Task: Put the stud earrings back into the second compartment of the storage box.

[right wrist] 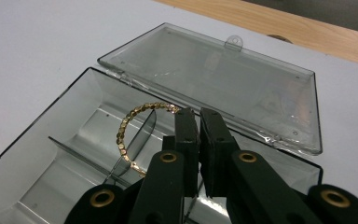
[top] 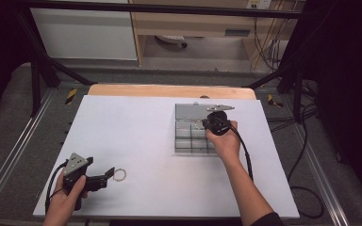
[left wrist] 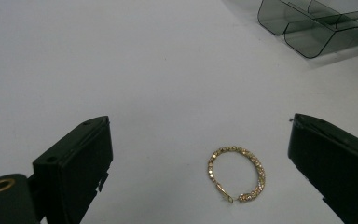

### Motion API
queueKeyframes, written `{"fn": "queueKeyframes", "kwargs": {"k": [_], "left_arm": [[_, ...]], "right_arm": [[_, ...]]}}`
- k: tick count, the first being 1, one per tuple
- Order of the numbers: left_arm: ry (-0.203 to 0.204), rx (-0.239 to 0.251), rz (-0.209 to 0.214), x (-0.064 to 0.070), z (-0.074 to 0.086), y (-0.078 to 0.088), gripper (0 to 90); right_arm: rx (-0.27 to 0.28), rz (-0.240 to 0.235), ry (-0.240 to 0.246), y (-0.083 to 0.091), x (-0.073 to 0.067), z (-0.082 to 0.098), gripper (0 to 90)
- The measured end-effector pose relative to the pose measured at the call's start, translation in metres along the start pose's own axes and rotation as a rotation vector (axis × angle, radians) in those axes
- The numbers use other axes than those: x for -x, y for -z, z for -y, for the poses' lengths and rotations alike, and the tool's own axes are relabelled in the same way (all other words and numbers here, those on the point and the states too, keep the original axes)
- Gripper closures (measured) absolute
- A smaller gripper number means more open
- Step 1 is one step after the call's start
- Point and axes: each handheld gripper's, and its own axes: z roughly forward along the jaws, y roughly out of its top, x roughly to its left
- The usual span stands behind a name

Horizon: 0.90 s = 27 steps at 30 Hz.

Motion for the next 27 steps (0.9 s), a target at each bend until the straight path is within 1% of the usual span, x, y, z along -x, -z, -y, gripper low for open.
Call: {"fn": "queueKeyframes", "kwargs": {"k": [5,9,15,18,20,22,25,27], "left_arm": [[-0.003,0.001,-0.002,0.0,0.0,0.0,7.0],[-0.004,0.002,0.0,0.0,0.0,0.0,7.0],[0.003,0.0,-0.002,0.0,0.001,0.001,7.0],[0.009,0.003,-0.002,-0.001,0.001,0.001,7.0],[0.007,0.002,-0.003,-0.001,0.0,0.001,7.0],[0.005,-0.002,0.003,0.0,0.0,0.0,7.0],[0.003,-0.002,0.003,0.0,0.0,0.0,7.0],[0.005,0.001,0.0,-0.001,0.0,0.0,7.0]], "right_arm": [[-0.015,0.009,0.011,-0.005,-0.003,0.001,86.8],[-0.04,0.022,0.022,-0.008,-0.003,0.003,86.7],[-0.048,0.03,0.013,-0.01,-0.002,0.003,86.7],[-0.065,0.044,0.022,-0.011,0.0,0.004,86.7],[-0.066,0.046,0.014,-0.011,0.002,0.004,86.7],[-0.059,0.039,-0.006,-0.013,0.002,0.004,86.7],[-0.058,0.035,-0.006,-0.016,0.0,0.003,86.5],[-0.048,0.035,-0.026,-0.018,-0.001,0.004,79.7]]}}
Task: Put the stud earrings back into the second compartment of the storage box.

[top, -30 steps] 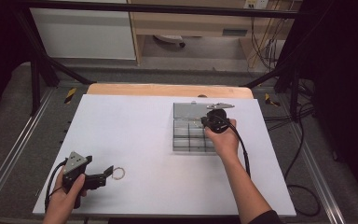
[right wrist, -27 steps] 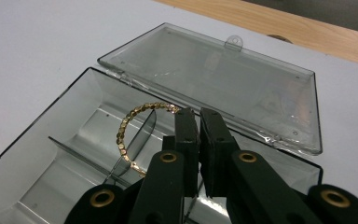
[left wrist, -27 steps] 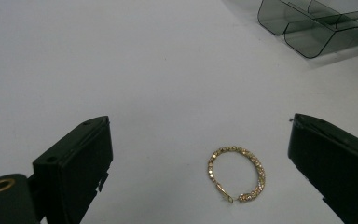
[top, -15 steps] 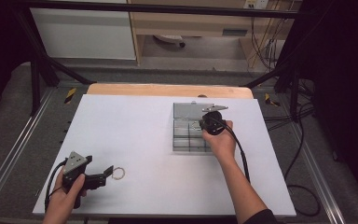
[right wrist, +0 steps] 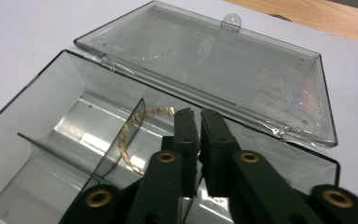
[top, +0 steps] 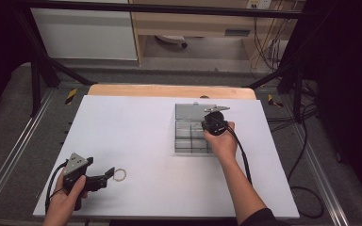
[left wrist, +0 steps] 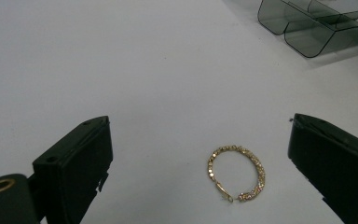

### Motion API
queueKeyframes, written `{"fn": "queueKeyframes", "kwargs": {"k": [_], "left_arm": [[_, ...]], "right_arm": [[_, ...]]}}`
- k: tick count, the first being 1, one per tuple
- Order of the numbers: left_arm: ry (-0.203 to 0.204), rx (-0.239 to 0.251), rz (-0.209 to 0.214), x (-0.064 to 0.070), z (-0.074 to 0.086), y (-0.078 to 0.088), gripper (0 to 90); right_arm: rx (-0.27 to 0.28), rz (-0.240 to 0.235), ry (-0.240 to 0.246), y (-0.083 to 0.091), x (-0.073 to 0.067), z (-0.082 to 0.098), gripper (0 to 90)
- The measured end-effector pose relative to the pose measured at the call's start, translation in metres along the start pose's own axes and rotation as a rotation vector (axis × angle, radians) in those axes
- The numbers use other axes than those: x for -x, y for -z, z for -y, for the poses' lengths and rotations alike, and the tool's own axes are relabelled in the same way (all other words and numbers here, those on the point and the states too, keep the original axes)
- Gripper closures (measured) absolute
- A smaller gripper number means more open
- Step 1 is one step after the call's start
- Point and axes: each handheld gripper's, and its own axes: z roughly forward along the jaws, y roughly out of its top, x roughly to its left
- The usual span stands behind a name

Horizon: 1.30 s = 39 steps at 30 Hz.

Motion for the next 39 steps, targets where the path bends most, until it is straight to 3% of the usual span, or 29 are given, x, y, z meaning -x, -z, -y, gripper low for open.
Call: {"fn": "queueKeyframes", "kwargs": {"k": [5,7,11,14,18,20,22,27,33,39], "left_arm": [[-0.009,-0.001,0.002,0.001,0.0,-0.001,7.0],[-0.008,-0.001,0.005,0.001,0.0,-0.001,7.0],[-0.01,-0.014,-0.006,-0.001,0.003,-0.001,7.0],[-0.001,-0.016,-0.016,-0.001,0.004,-0.001,7.0],[0.001,0.003,-0.023,-0.001,0.002,-0.001,6.9],[0.004,0.008,-0.025,-0.001,0.001,-0.001,7.0],[-0.001,0.011,-0.024,0.0,0.001,-0.001,7.0],[-0.003,0.0,-0.034,0.0,0.002,-0.002,7.0],[-0.015,0.0,-0.031,0.001,0.002,0.0,6.4],[-0.021,0.004,-0.032,0.002,0.001,0.0,6.7]], "right_arm": [[0.043,-0.029,-0.026,0.009,-0.004,0.0,68.1],[0.085,-0.047,-0.029,0.018,-0.006,0.001,63.4],[0.154,-0.066,-0.004,0.038,-0.012,0.006,44.5],[0.192,-0.106,-0.014,0.053,-0.015,0.016,30.9],[0.244,-0.134,-0.004,0.07,-0.023,0.032,19.7],[0.263,-0.145,0.0,0.076,-0.028,0.037,17.0],[0.244,-0.153,0.024,0.078,-0.035,0.038,12.0],[0.24,-0.173,0.055,0.079,-0.053,0.037,8.1],[0.216,-0.23,0.07,0.081,-0.07,0.036,8.3],[0.226,-0.253,0.075,0.083,-0.084,0.034,8.1]]}}
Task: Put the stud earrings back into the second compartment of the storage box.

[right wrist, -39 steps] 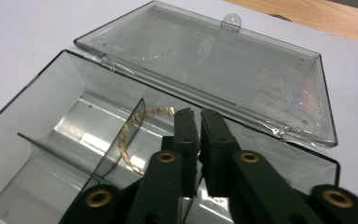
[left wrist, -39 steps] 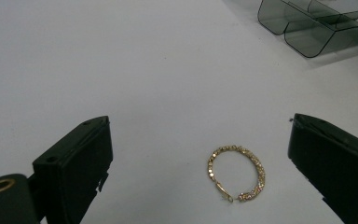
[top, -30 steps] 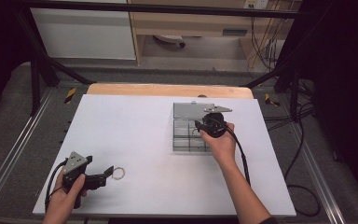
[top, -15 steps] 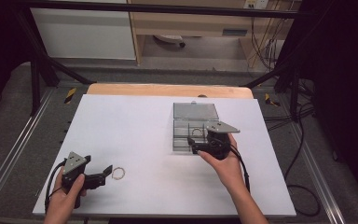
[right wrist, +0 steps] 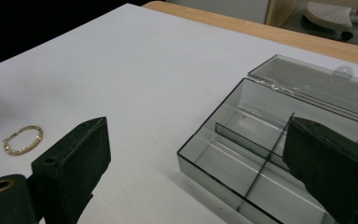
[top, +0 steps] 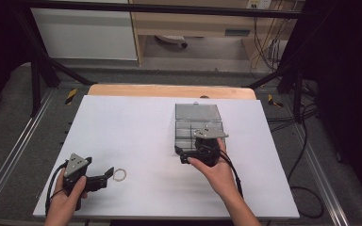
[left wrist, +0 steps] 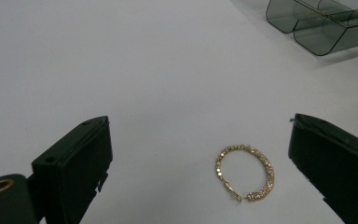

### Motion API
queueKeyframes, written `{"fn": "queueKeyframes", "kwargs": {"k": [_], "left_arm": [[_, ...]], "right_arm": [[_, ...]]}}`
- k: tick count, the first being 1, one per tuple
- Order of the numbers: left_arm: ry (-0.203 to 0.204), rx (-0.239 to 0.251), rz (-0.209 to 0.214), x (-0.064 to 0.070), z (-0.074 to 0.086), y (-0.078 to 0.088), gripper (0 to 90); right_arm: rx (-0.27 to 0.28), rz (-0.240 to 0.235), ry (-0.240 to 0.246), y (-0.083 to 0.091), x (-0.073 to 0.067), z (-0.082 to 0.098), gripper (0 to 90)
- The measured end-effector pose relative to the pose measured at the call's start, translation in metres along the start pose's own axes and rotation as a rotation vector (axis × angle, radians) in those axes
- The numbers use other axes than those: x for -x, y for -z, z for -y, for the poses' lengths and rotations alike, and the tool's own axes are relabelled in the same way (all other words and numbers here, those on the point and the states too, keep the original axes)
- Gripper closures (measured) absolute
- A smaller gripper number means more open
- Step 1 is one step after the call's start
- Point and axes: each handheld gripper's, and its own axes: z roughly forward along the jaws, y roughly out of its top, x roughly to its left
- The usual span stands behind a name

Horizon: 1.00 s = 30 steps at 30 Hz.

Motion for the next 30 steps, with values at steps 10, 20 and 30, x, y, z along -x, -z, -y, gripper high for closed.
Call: {"fn": "queueKeyframes", "kwargs": {"k": [10,20,30], "left_arm": [[0.034,0.045,-0.048,-0.016,-0.008,-0.007,6.8],[0.006,0.016,-0.089,-0.026,-0.009,-0.013,7.0],[0.041,0.008,-0.113,-0.035,-0.004,-0.008,6.7]], "right_arm": [[-0.043,-0.051,0.045,-0.015,-0.037,0.001,9.1],[-0.078,-0.117,0.04,-0.049,-0.082,-0.012,11.0],[-0.1,-0.139,-0.006,-0.071,-0.109,-0.009,18.7]]}}
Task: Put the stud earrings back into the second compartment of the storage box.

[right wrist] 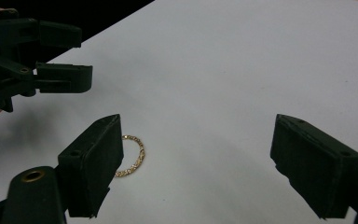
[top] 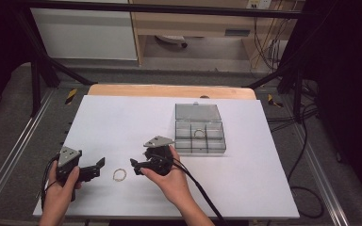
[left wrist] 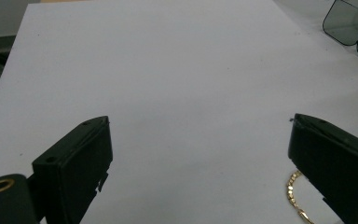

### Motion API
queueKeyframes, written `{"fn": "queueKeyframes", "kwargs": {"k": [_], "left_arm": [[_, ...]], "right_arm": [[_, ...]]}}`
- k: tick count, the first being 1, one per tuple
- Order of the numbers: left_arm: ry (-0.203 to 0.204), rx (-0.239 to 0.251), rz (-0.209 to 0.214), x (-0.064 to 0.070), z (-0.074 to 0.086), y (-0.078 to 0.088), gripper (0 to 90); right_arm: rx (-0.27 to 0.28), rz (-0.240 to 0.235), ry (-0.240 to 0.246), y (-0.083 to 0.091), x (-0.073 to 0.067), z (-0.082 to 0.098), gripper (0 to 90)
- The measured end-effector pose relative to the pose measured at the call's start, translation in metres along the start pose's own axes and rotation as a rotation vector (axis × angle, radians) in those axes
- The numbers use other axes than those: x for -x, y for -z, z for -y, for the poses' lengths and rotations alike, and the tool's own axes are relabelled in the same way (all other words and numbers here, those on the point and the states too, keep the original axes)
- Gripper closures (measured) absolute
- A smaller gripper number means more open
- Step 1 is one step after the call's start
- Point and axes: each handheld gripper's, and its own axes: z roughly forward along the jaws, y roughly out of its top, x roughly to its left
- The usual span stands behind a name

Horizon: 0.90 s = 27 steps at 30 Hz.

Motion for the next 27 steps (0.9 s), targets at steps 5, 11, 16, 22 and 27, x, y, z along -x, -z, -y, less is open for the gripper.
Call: {"fn": "queueKeyframes", "kwargs": {"k": [5,11,16,22,27], "left_arm": [[-0.001,0.003,0.007,-0.003,0.001,0.002,6.8],[0.015,-0.002,-0.009,-0.005,0.003,0.003,6.8],[0.004,-0.005,-0.01,-0.003,0.002,0.003,6.8],[0.012,-0.002,-0.009,-0.003,0.002,0.004,6.8],[-0.002,-0.004,-0.004,-0.002,0.002,0.002,6.7]], "right_arm": [[-0.03,0.007,-0.005,-0.014,-0.012,0.005,21.8],[-0.041,-0.01,-0.023,-0.03,-0.028,0.013,24.5],[-0.069,-0.019,-0.014,-0.04,-0.031,0.017,28.3],[-0.075,-0.013,-0.018,-0.047,-0.037,0.025,36.7],[-0.074,-0.016,-0.011,-0.05,-0.041,0.027,45.4]]}}
